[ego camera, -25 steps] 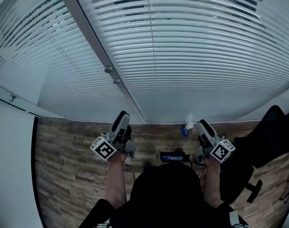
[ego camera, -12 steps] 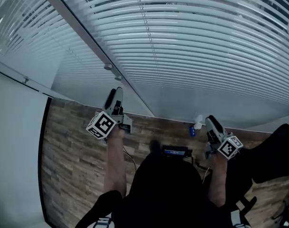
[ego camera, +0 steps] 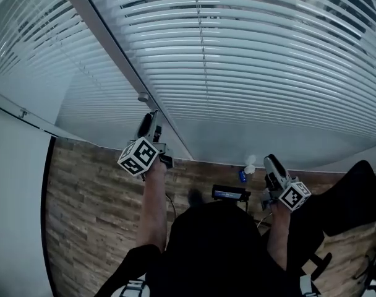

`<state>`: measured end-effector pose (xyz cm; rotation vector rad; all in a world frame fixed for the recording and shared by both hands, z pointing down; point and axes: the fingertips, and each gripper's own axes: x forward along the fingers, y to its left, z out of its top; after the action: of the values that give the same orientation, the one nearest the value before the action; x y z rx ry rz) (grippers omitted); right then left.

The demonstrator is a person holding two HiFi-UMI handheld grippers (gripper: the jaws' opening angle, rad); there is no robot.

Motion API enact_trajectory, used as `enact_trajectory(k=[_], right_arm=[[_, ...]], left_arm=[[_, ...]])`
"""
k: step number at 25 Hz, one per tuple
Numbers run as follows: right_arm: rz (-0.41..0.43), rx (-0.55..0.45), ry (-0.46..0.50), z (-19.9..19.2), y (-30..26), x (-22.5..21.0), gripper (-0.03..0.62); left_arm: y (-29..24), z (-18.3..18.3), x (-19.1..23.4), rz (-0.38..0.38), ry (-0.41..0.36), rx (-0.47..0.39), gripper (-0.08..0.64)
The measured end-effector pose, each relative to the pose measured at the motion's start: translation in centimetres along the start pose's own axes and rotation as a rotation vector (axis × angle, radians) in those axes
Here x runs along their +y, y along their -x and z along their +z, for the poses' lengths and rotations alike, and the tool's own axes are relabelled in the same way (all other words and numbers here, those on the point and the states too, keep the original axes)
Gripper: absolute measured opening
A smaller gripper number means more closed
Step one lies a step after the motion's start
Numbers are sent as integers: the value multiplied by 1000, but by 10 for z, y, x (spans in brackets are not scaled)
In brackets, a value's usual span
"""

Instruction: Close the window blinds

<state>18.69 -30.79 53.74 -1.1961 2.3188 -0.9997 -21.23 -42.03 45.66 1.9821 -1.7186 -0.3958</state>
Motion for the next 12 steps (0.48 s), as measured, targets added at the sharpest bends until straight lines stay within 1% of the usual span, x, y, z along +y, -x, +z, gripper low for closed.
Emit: enact_trajectory(k=[3,6,9,10,12], right_arm=[[-15,0,11,-1,-2,2,150],[-30,3,10,-4,0,2,150],[-32,12,12,-5,-1,8,150],[-34,15,13,-6,-1,9,150],[-41,19,16,-8,0,9,150]], left_arm=[[-5,-1,0,0,-43,11,197],[-5,-4,-2,8,-101,13,142],[-5,0,-4,33,-166,13,138],[-5,0,-4,43,-193,18,138],[-5,-1,-4,68,-272,39,137]])
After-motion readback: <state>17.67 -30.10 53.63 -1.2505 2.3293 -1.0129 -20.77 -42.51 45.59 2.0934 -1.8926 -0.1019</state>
